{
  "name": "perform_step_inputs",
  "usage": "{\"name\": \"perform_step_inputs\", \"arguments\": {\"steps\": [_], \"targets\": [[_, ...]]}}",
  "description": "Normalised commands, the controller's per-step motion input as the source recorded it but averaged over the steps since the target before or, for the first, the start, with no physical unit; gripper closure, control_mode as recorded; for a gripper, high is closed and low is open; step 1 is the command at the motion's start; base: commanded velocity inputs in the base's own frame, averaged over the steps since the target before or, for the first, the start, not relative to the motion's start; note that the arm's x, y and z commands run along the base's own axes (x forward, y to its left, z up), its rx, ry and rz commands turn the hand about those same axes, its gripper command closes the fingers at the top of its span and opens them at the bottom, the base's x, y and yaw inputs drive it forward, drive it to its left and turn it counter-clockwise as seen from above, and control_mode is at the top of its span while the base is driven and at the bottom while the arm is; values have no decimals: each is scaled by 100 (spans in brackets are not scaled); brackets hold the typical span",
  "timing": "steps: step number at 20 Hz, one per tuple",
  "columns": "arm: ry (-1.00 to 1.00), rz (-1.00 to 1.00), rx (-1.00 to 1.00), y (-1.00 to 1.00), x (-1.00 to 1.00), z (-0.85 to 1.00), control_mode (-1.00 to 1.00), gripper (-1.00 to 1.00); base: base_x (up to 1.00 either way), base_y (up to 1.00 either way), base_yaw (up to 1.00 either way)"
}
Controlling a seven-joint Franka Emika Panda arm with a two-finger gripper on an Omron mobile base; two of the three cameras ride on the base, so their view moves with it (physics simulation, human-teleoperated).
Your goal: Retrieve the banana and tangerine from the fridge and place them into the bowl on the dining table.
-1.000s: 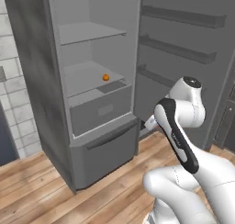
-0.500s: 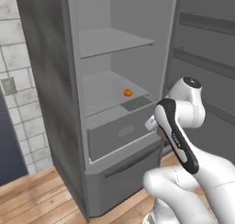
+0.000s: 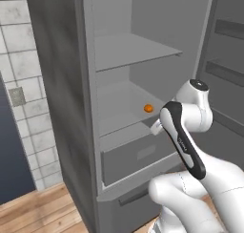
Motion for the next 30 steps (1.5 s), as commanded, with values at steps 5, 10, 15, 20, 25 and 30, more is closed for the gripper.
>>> {"name": "perform_step_inputs", "arguments": {"steps": [5,10,15,20,25,30], "targets": [[3,4,0,-3,10,-4,-100,-100,40,-10,17],[13,13,0,-11,68,-19,-100,-100,0,0,0],[4,0,0,-12,48,-9,-100,-100,0,0,0],[0,-11,0,-10,25,0,-100,-100,0,0,0],[0,-21,-2,0,31,0,-100,-100,0,0,0],[-2,-21,-4,0,39,0,-100,-100,0,0,0]]}}
